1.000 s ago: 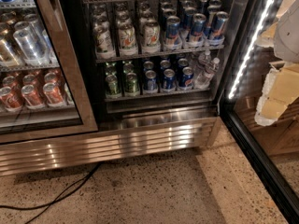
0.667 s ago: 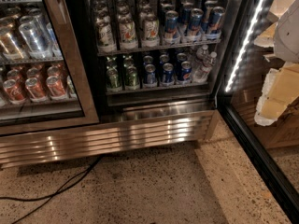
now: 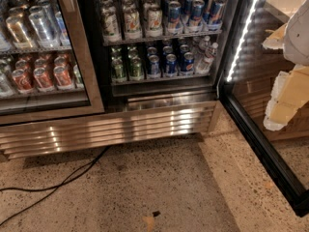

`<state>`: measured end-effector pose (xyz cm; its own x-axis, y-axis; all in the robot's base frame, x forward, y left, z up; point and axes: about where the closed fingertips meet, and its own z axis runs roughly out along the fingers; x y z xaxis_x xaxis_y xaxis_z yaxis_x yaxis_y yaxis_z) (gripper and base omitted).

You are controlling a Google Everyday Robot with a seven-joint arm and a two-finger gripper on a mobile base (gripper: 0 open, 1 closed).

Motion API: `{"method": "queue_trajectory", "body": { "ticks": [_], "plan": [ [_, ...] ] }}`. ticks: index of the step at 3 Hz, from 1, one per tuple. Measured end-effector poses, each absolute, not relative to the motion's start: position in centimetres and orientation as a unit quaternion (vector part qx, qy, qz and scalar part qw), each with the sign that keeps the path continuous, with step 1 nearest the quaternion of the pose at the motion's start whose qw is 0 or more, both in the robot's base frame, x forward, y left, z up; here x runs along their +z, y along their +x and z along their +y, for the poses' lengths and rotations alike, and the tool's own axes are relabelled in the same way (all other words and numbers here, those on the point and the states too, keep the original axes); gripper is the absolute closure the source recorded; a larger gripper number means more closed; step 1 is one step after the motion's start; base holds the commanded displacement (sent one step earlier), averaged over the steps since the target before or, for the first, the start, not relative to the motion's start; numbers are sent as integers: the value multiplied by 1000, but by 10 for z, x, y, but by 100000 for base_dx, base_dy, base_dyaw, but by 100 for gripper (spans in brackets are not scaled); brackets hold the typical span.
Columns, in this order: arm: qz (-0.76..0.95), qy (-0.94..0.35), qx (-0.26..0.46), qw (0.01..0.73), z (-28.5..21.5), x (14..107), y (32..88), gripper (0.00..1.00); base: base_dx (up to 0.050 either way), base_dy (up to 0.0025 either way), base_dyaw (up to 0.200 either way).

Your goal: Close right fridge door

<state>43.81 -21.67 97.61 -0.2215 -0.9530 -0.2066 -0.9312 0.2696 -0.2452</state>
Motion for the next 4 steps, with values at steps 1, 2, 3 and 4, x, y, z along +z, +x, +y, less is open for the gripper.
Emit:
{"method": "queue_trajectory", "body": {
  "ticks": [1, 2, 3, 4],
  "plan": [
    [781, -603, -34, 159, -217, 976, 438, 0, -2, 2, -19423],
    [781, -603, -34, 159, -217, 976, 438, 0, -6, 9, -18505],
    [781, -603, -34, 159, -217, 976, 438, 0, -1989, 185, -18411],
    [781, -603, -34, 159, -217, 976, 438, 0, -5004, 10, -65]
  ]
}}
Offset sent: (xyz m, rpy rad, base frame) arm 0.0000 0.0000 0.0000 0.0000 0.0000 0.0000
